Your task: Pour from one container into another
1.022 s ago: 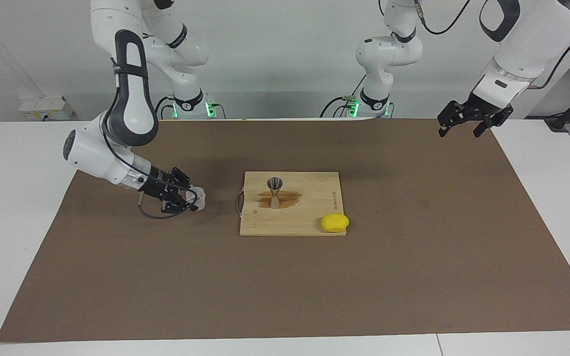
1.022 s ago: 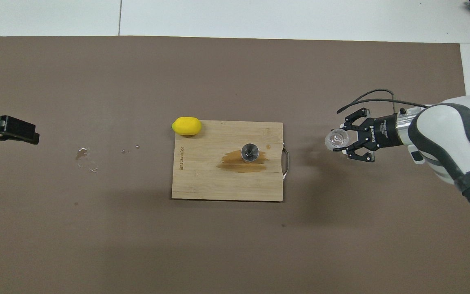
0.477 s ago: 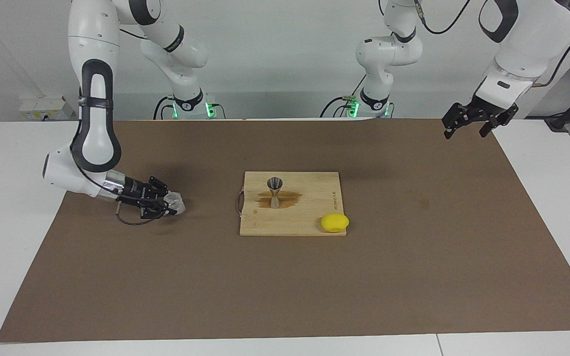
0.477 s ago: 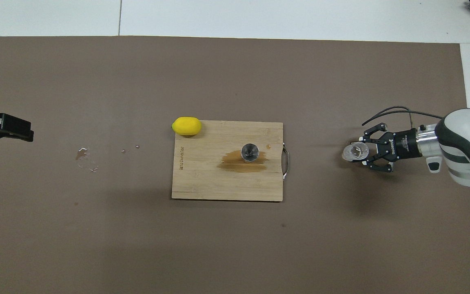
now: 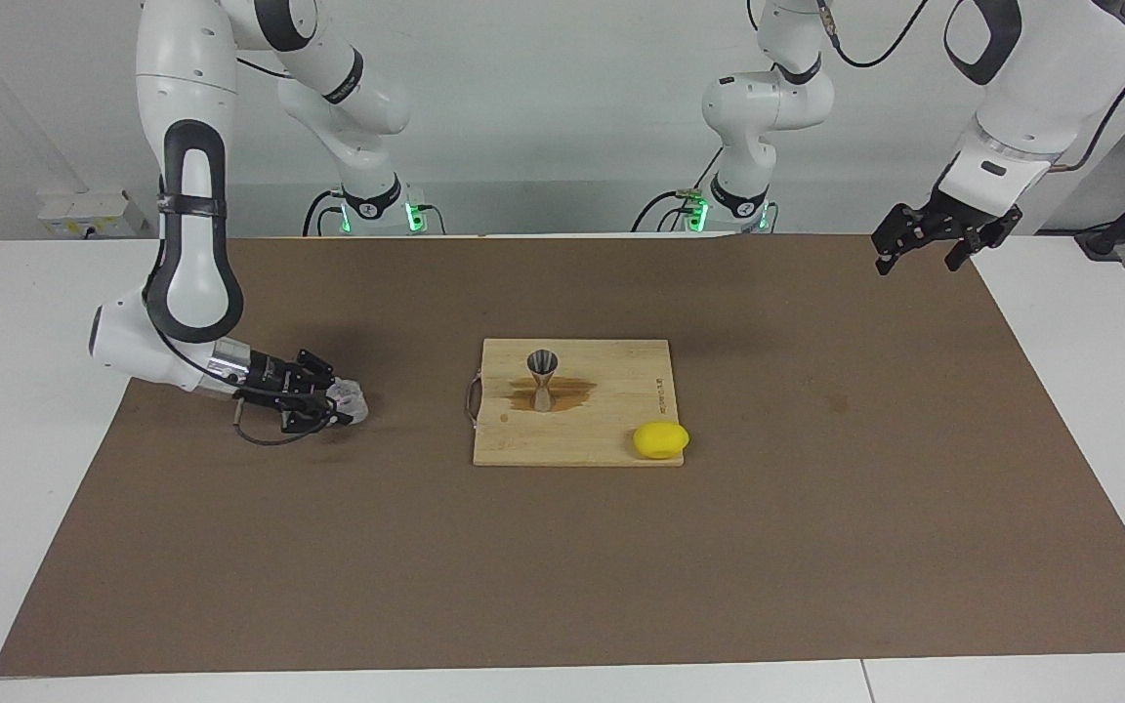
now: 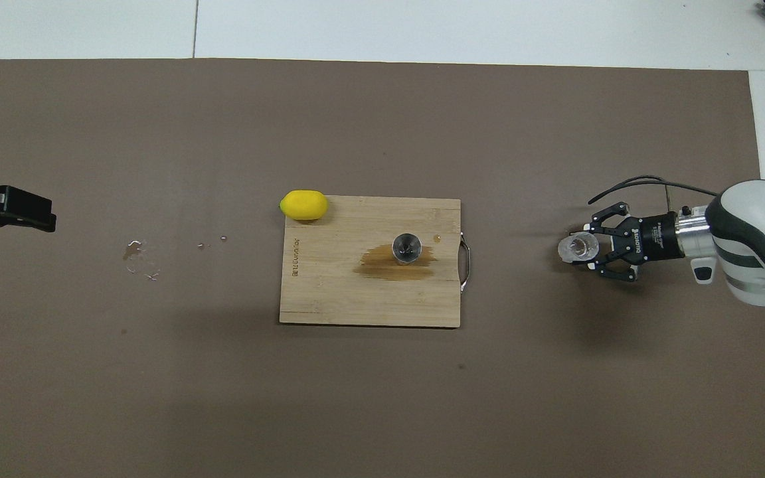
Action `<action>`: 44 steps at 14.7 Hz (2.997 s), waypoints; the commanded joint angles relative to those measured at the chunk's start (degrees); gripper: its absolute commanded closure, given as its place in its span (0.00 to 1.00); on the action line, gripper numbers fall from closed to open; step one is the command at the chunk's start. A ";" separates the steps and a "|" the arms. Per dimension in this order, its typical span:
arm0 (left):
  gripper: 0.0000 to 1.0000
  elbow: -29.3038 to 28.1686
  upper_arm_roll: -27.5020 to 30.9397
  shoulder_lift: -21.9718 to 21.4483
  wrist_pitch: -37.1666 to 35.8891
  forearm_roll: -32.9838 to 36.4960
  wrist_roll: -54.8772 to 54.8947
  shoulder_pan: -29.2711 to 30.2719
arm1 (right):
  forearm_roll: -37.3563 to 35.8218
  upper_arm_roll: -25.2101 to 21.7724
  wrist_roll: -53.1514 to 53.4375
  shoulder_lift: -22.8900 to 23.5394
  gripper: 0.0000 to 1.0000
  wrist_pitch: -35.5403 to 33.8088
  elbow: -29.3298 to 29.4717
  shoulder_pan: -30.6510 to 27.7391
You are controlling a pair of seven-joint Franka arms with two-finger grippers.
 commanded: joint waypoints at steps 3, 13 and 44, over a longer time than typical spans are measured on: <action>0.00 -2.64 0.25 -2.07 1.98 1.22 -0.93 -0.45 | 2.09 0.60 -2.19 -2.37 0.04 1.51 -2.66 -1.06; 0.00 -2.99 0.25 -2.24 2.78 1.22 -1.02 -0.36 | -6.41 0.42 -2.62 -13.87 0.01 1.78 -5.30 2.36; 0.00 -3.70 0.25 -2.59 3.48 1.13 -1.02 -0.36 | -49.15 0.77 -32.86 -21.00 0.01 -24.50 24.50 17.14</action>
